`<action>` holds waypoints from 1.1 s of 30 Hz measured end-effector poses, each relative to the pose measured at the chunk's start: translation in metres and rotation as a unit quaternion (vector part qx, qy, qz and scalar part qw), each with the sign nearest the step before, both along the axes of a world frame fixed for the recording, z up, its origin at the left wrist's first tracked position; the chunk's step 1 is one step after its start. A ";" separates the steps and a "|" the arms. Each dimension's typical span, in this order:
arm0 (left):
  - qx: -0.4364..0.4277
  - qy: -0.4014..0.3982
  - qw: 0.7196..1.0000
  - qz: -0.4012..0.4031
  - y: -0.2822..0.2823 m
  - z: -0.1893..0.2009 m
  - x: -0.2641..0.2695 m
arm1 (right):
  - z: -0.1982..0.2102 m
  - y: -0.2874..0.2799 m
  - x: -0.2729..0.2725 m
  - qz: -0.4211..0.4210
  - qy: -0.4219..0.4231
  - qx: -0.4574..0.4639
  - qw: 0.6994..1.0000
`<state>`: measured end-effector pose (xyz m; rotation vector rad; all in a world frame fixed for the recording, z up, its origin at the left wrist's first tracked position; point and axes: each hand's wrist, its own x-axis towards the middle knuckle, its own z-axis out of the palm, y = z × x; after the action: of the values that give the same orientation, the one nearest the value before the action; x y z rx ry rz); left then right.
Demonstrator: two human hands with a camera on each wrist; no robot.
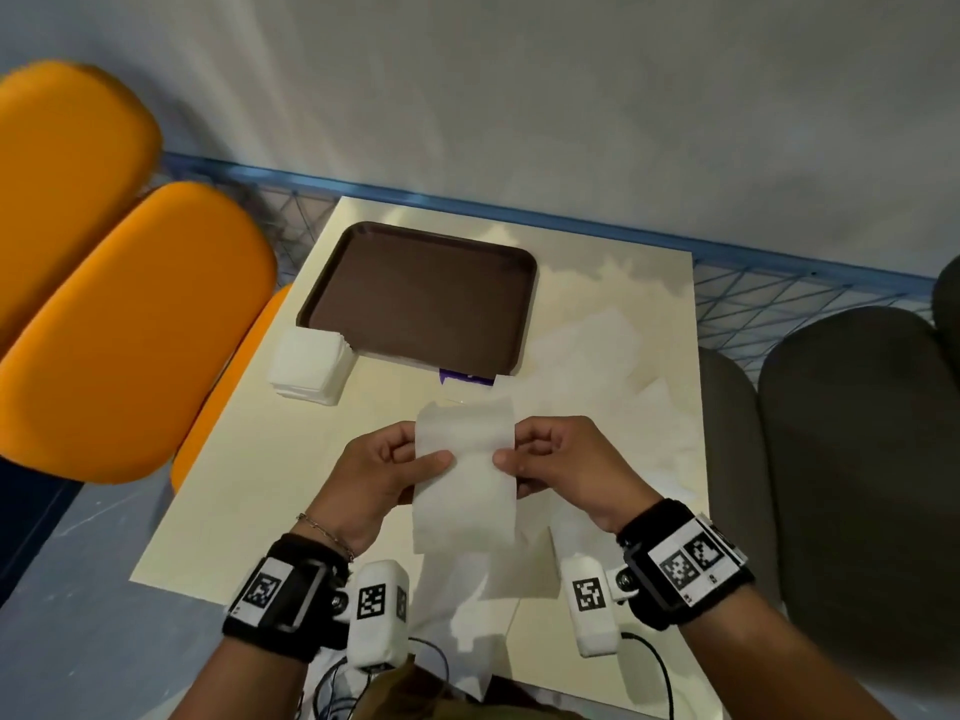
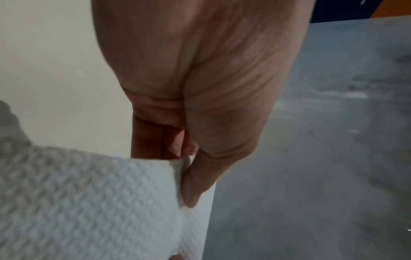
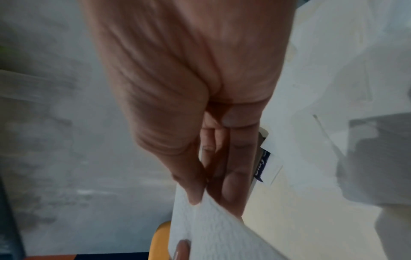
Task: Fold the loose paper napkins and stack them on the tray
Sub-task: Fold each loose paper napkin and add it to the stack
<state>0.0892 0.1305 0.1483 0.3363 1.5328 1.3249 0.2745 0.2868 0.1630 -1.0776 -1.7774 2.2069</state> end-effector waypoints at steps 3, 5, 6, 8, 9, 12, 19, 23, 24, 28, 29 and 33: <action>0.007 0.033 0.999 0.006 0.003 0.009 -0.009 | 0.009 0.003 -0.006 0.000 0.003 0.015 1.000; 0.010 0.043 0.999 0.004 0.004 0.015 -0.016 | 0.015 0.005 -0.011 -0.002 0.000 0.030 1.000; 0.012 0.043 0.999 0.002 0.005 0.017 -0.020 | 0.016 0.005 -0.014 -0.005 0.001 0.038 0.999; 0.017 0.045 0.999 -0.002 0.005 0.022 -0.027 | 0.020 0.006 -0.018 -0.017 0.006 0.051 0.999; 0.018 0.050 0.999 -0.003 0.004 0.024 -0.031 | 0.022 0.005 -0.020 -0.021 0.008 0.061 0.998; 0.025 0.078 0.997 -0.011 0.003 0.027 -0.043 | 0.030 0.004 -0.026 -0.022 0.013 0.098 0.995; 0.036 0.087 0.995 -0.025 0.005 0.028 -0.068 | 0.043 -0.002 -0.046 -0.028 0.000 0.267 0.963; 0.048 0.123 0.989 0.071 0.008 0.031 -0.080 | 0.050 -0.005 -0.061 -0.045 -0.023 0.360 0.931; 0.062 0.171 0.980 0.086 0.009 0.034 -0.080 | 0.051 -0.005 -0.066 -0.045 -0.034 0.379 0.924; 0.154 0.456 0.876 -0.024 0.008 0.047 -0.068 | 0.059 -0.003 -0.082 -0.046 -0.102 0.403 0.908; 0.159 0.487 0.856 -0.066 0.009 0.047 -0.060 | 0.062 -0.002 -0.086 -0.043 -0.124 0.405 0.905; 0.109 0.565 0.798 -0.176 0.017 0.032 -0.026 | 0.070 -0.002 -0.096 -0.052 -0.173 0.384 0.905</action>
<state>0.0630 0.1472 0.1806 1.7191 2.0797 0.9868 0.1782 0.2850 0.2335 -1.3322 -2.3349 1.0766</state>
